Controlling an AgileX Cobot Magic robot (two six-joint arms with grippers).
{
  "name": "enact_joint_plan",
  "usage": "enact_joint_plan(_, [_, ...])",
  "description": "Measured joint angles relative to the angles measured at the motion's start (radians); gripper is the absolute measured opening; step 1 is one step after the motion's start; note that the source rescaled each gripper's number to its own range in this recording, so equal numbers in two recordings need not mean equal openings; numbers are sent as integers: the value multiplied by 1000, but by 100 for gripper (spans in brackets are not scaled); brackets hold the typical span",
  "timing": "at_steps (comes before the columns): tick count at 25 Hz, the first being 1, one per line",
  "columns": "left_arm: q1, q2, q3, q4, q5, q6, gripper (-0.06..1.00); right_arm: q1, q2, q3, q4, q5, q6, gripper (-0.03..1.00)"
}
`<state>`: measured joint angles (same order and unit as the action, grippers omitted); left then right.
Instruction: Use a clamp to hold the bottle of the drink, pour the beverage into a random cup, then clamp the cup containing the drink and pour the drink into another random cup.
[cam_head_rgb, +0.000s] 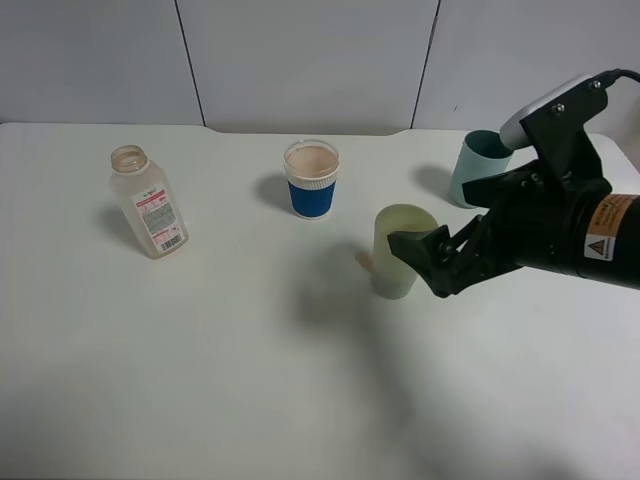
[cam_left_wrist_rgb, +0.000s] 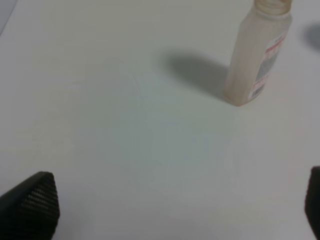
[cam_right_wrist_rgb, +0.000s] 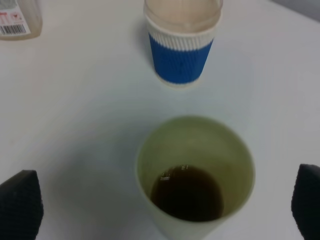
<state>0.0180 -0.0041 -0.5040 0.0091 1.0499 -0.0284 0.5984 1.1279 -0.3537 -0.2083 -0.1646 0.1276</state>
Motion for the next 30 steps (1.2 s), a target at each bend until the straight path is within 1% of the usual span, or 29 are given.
enact_joint_plan(4, [0,0,0,0,0,0,100,0,0,14,91,1,-45,100])
enact_joint_plan(11, [0,0,0,0,0,0,100,-52,0,15,374,8,-258,100])
enact_joint_plan(15, [0,0,0,0,0,0,100,-58,0,15,569,9,-458,100])
enact_joint_plan(20, [0,0,0,0,0,0,100,-58,5,15,831,28,-757,100])
enact_joint_plan(22, [0,0,0,0,0,0,100,-58,24,15,888,39,-850,100])
enact_joint_plan(24, [0,0,0,0,0,0,100,-58,58,15,913,48,-906,100])
enact_joint_plan(27, [0,0,0,0,0,0,100,-58,124,15,921,40,-918,100])
enact_joint_plan(30, [0,0,0,0,0,0,100,-58,193,15,924,-1,-916,100])
